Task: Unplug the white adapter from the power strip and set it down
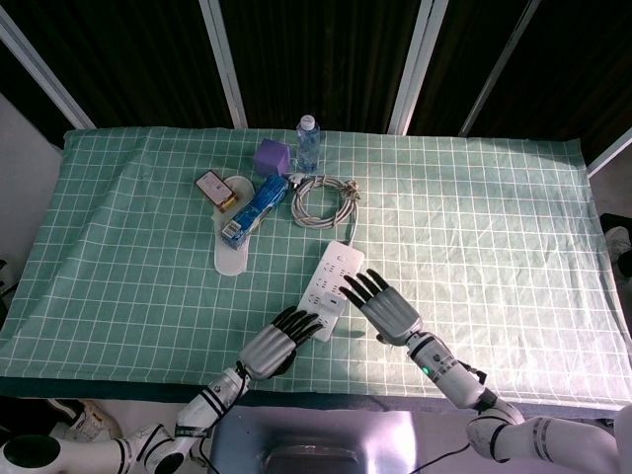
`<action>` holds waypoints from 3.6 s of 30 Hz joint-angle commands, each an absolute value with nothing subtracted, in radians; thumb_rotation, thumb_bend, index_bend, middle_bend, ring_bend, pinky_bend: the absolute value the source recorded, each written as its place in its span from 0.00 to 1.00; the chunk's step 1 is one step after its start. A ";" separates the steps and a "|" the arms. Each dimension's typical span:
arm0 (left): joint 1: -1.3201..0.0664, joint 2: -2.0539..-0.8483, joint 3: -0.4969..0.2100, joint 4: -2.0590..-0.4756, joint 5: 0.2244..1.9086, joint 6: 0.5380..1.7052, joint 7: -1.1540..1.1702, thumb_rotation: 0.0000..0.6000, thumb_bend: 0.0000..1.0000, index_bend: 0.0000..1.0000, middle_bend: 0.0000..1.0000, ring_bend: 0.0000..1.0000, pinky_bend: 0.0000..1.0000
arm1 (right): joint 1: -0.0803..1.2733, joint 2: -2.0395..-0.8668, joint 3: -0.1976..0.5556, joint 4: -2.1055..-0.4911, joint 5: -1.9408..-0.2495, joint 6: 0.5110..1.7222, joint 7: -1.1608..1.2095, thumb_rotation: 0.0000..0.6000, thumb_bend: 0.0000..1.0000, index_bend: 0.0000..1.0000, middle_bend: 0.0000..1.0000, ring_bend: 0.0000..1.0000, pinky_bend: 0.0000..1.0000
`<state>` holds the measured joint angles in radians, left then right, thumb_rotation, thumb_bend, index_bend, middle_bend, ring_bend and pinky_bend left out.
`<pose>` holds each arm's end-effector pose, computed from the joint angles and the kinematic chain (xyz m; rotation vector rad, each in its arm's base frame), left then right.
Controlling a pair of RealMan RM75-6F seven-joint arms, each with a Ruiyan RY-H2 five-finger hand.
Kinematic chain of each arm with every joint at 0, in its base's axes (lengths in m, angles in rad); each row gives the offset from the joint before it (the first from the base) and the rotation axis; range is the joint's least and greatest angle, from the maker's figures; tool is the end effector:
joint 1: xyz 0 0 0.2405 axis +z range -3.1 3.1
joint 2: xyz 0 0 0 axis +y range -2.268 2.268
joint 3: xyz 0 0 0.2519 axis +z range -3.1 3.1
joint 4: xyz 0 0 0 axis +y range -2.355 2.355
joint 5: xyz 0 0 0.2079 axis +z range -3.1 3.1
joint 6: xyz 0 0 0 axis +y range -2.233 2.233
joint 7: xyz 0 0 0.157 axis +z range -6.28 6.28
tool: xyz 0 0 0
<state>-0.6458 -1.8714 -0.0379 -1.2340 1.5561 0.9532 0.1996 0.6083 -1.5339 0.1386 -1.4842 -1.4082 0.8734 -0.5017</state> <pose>-0.1201 0.2640 -0.1278 -2.2116 -0.8495 -1.0496 -0.1617 -0.3074 -0.0349 2.1188 -0.6309 0.7754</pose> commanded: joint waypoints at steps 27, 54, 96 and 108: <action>-0.656 -1.869 0.002 -1.242 1.531 0.954 0.227 1.00 0.73 0.00 0.01 0.00 0.02 | 0.704 -1.725 0.110 -1.273 -1.502 0.992 -0.556 1.00 0.21 0.22 0.19 0.01 0.10; -0.655 -1.858 0.018 -1.256 1.527 0.963 0.230 1.00 0.74 0.00 0.01 0.00 0.02 | 0.721 -1.810 0.102 -1.209 -1.489 1.034 -0.658 1.00 0.37 0.48 0.33 0.18 0.30; -0.667 -1.878 0.024 -1.244 1.526 0.950 0.264 1.00 0.74 0.00 0.01 0.00 0.02 | 0.704 -1.786 0.109 -1.250 -1.492 1.097 -0.581 1.00 0.42 0.84 0.60 0.52 0.62; -0.673 -1.885 0.020 -1.235 1.526 0.949 0.274 1.00 0.74 0.00 0.02 0.00 0.02 | 0.686 -1.753 0.128 -1.320 -1.434 1.079 -0.499 1.00 0.43 0.84 0.60 0.52 0.62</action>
<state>-0.6724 -1.8852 0.0195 -1.2354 1.5257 0.9493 0.2740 0.6877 -1.7588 0.1213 -1.3070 -1.4479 1.0874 -0.4990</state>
